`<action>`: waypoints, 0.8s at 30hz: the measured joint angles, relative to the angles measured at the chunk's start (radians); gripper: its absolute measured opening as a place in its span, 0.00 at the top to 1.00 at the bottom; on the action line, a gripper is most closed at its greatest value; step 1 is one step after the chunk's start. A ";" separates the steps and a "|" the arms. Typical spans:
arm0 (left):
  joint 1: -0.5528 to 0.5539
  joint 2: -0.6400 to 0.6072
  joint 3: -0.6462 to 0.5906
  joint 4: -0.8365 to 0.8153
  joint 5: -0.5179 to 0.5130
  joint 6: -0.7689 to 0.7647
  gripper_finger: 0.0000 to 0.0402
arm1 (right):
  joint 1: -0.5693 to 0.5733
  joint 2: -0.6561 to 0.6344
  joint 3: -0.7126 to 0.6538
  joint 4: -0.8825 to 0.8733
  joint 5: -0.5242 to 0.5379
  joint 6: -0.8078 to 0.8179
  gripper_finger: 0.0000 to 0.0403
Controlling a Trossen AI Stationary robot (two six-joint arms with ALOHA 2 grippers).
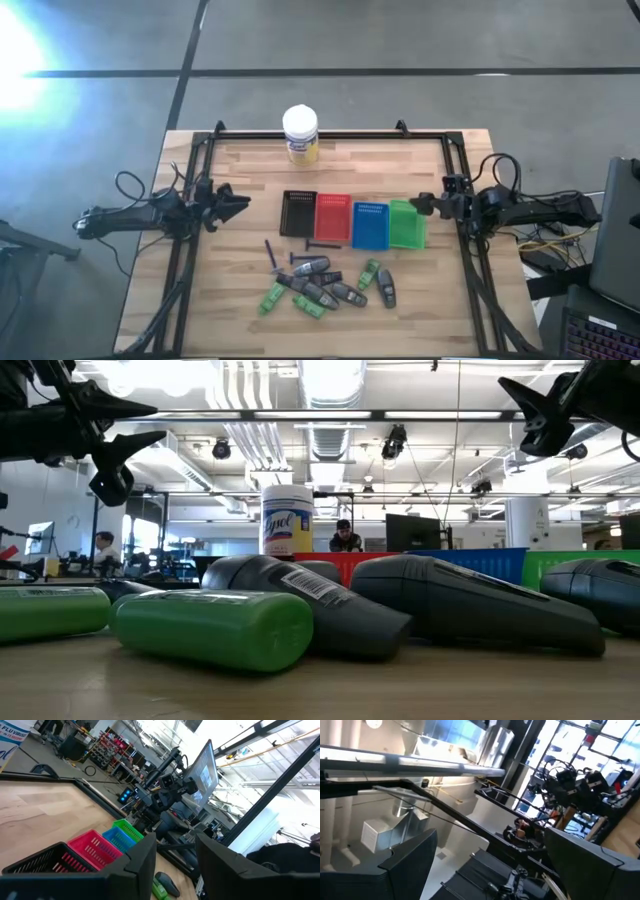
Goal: Pick & Place Travel size toiletries
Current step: Put the gray deodorant into the green bin
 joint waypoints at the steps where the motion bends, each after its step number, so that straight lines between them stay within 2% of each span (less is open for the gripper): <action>1: 0.000 0.000 0.000 0.000 0.000 0.000 0.65 | 0.000 0.005 0.000 0.000 0.000 0.000 0.10; 7: 0.000 0.000 0.000 0.000 0.000 0.000 0.65 | 0.000 0.040 0.000 -0.001 -0.008 0.018 0.10; 13: 0.000 0.000 0.000 0.000 0.000 0.000 0.65 | 0.052 0.131 0.004 -0.066 -0.098 0.198 0.10; 18: 0.000 0.000 0.000 0.000 0.000 0.000 0.65 | 0.157 0.207 0.073 -0.324 -0.151 0.314 0.10; 24: 0.000 0.000 0.000 0.000 0.000 0.001 0.65 | 0.308 0.337 0.270 -0.850 -0.154 0.418 0.10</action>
